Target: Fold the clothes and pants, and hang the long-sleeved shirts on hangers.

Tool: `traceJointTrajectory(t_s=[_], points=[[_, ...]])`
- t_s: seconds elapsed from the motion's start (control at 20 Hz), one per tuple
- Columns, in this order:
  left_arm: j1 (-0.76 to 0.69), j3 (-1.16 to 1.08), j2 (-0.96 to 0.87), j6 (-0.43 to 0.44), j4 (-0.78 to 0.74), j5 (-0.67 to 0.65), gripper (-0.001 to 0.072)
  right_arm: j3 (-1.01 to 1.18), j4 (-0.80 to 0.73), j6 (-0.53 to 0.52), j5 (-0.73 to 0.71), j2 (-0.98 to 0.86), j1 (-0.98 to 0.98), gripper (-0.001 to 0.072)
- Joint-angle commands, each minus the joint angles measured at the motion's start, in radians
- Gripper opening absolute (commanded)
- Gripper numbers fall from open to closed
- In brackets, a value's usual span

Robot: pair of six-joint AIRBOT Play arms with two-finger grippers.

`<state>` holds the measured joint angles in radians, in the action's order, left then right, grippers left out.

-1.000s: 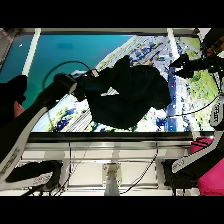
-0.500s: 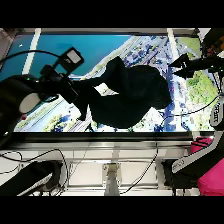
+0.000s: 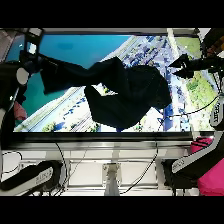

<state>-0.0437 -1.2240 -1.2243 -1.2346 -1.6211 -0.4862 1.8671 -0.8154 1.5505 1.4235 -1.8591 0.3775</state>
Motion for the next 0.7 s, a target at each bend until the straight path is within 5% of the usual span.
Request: traceJointTrajectory(t_s=[0.0, 0.05, 0.15, 0.35, 0.4, 0.5, 0.6, 0.65], points=[[0.146, -0.001, -0.209, -0.001, 0.285, 0.460, 0.0333, 0.000, -0.033, -0.001, 0.031, 0.000, -0.006, 0.0552], [0.150, -0.001, -0.249, -0.001, 0.386, 0.538, 0.0496, 0.000, -0.051, -0.001, 0.037, 0.000, -0.011, 0.0552], [0.144, -0.001, -0.287, 0.000, 0.562, 0.568, 0.0520, 0.000, -0.078, -0.001, 0.046, 0.000, -0.021, 0.0555], [0.113, -0.001, -0.249, 0.000, 0.586, 0.462, 0.0509, 0.000, -0.125, -0.001, 0.043, -0.001, -0.029, 0.0549], [0.104, -0.001, -0.228, 0.000, 0.586, 0.409, 0.0430, 0.000, -0.130, -0.001, 0.037, 0.000, -0.027, 0.0549], [0.099, -0.001, -0.176, 0.003, 0.583, 0.251, 0.0014, 0.000, -0.135, -0.001, 0.009, 0.000, -0.022, 0.0515], [0.097, -0.001, -0.125, 0.004, 0.582, 0.075, 0.0013, 0.000, -0.134, -0.001, -0.003, -0.001, -0.013, 0.0210], [0.097, -0.001, -0.101, 0.015, 0.582, -0.041, 0.0011, 0.000, -0.131, -0.001, -0.002, -0.001, -0.008, 0.0115]])
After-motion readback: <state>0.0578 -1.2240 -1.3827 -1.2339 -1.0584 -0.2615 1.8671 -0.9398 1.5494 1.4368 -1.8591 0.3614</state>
